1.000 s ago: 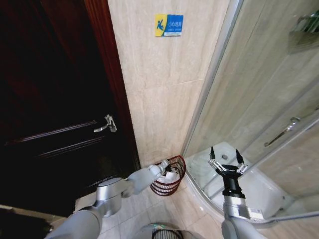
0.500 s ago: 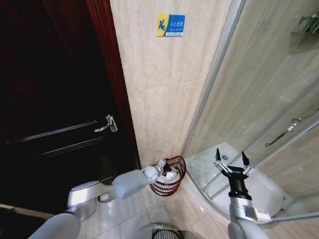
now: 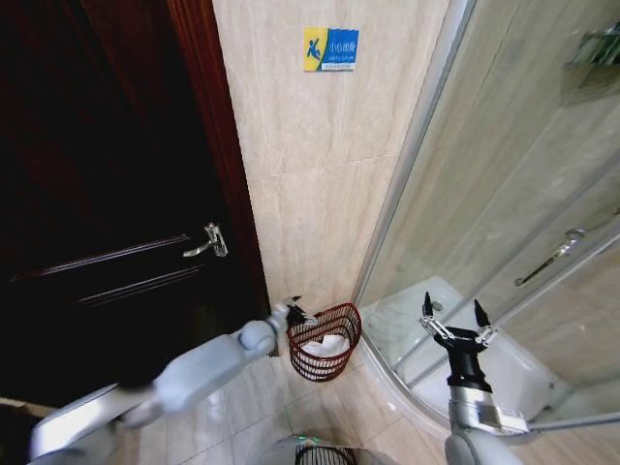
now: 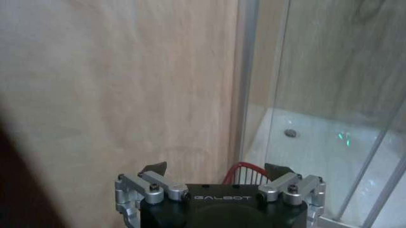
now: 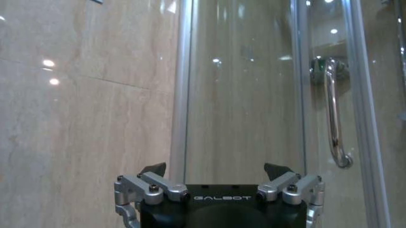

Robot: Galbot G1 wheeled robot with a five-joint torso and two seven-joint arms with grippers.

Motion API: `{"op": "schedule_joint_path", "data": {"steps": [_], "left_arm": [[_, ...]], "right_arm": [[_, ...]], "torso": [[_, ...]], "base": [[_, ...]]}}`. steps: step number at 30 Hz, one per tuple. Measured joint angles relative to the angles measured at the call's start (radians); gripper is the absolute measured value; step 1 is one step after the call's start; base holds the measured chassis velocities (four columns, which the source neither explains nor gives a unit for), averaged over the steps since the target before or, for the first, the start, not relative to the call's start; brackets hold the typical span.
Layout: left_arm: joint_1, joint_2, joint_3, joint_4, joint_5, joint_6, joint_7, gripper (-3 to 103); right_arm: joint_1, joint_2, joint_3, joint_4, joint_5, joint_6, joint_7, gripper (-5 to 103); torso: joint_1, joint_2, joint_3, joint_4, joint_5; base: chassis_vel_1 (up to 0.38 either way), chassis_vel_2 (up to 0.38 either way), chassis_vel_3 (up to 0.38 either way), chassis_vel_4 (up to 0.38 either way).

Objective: Discard the used towel into the hamper.

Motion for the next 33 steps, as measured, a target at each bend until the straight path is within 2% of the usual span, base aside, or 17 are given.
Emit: {"op": "schedule_joint_path", "data": {"steps": [2,3,5,6,10,13,14,17,18,21,22,24,25,26,28,29,33], "left_arm": [[0.105,0.033,-0.138,-0.085,0.027,0.000,0.025,100],[0.105,0.033,-0.138,-0.085,0.027,0.000,0.025,100],[0.218,0.052,-0.268,-0.166,0.058,-0.001,0.042,100],[0.218,0.052,-0.268,-0.166,0.058,-0.001,0.042,100],[0.411,0.063,-0.423,-0.275,0.105,-0.003,0.047,100],[0.564,0.040,-0.529,-0.329,0.176,-0.058,0.021,100],[0.564,0.040,-0.529,-0.329,0.176,-0.058,0.021,100],[0.686,-0.026,-0.644,-0.380,0.225,-0.073,0.004,100],[0.686,-0.026,-0.644,-0.380,0.225,-0.073,0.004,100],[0.809,-0.167,-0.746,-0.432,0.276,-0.090,0.014,100],[0.809,-0.167,-0.746,-0.432,0.276,-0.090,0.014,100],[0.835,-0.256,-0.783,-0.449,0.316,-0.109,0.029,100],[0.852,-0.334,-0.803,-0.464,0.353,-0.122,0.042,100],[0.852,-0.334,-0.803,-0.464,0.353,-0.122,0.042,100],[0.866,-0.409,-0.819,-0.478,0.397,-0.138,0.053,100],[0.875,-0.464,-0.832,-0.484,0.451,-0.156,0.064,100],[0.887,-0.539,-0.849,-0.497,0.510,-0.183,0.073,100]], "right_arm": [[-0.015,-0.009,0.000,0.007,0.000,0.006,0.004,100],[-0.015,-0.009,0.000,0.007,0.000,0.006,0.004,100],[-0.023,-0.014,-0.001,0.029,0.000,0.004,0.009,100],[-0.023,-0.014,-0.001,0.029,0.000,0.004,0.009,100],[-0.038,-0.014,-0.001,0.038,-0.006,0.000,0.014,100],[-0.050,-0.011,-0.001,0.055,-0.004,0.006,0.016,100],[-0.050,-0.011,-0.001,0.055,-0.004,0.006,0.016,100],[-0.050,-0.011,0.001,0.081,-0.004,-0.004,0.017,100],[-0.050,-0.011,0.001,0.081,-0.004,-0.004,0.017,100],[-0.047,-0.014,-0.001,0.115,0.000,-0.019,0.019,100],[-0.047,-0.014,-0.001,0.115,0.000,-0.019,0.019,100],[-0.047,-0.014,-0.004,0.124,0.001,-0.022,0.019,100],[-0.047,-0.013,-0.009,0.128,0.000,-0.024,0.019,100],[-0.047,-0.013,-0.009,0.128,0.000,-0.024,0.019,100],[-0.049,-0.011,-0.017,0.132,-0.004,-0.026,0.018,100],[-0.052,-0.011,-0.024,0.137,-0.011,-0.026,0.017,100],[-0.060,-0.015,-0.028,0.145,-0.019,-0.024,0.015,100]], "torso": [[0.000,0.000,0.000,-0.0003,0.0006],[0.000,0.000,0.000,-0.0003,0.0006],[0.000,0.000,0.000,-0.0005,0.0003],[0.000,0.000,0.000,-0.0005,0.0003],[0.000,0.000,0.000,-0.0004,0.0003],[0.000,0.000,0.000,-0.0003,0.0002],[0.000,0.000,0.000,-0.0003,0.0002],[0.000,0.000,0.000,-0.0007,0.0006],[0.000,0.000,0.000,-0.0007,0.0006],[0.000,0.000,0.000,-0.0003,0.0008],[0.000,0.000,0.000,-0.0003,0.0008],[0.000,0.000,0.000,-0.0003,0.0009],[0.000,0.000,0.000,-0.0002,0.0005],[0.000,0.000,0.000,-0.0002,0.0005],[0.000,0.000,0.000,-0.0004,0.0010],[0.000,0.000,0.000,-0.0005,0.0010],[0.000,0.000,0.000,-0.0006,0.0009]], "base": [[0.000,0.000,0.000,0.000],[0.000,0.000,0.000,0.000],[0.000,0.000,0.000,0.000],[0.000,0.000,0.000,0.000],[0.000,0.000,0.000,0.000],[0.000,0.000,0.000,0.000],[0.000,0.000,0.000,0.000],[0.000,0.000,0.000,0.000],[0.000,0.000,0.000,0.000],[0.000,0.000,0.000,0.000],[0.000,0.000,0.000,0.000],[0.000,0.000,0.000,0.000],[0.000,0.000,0.000,0.000],[0.000,0.000,0.000,0.000],[0.000,0.000,0.000,0.000],[0.000,0.000,0.000,0.000],[0.000,0.000,0.000,0.000]]}}
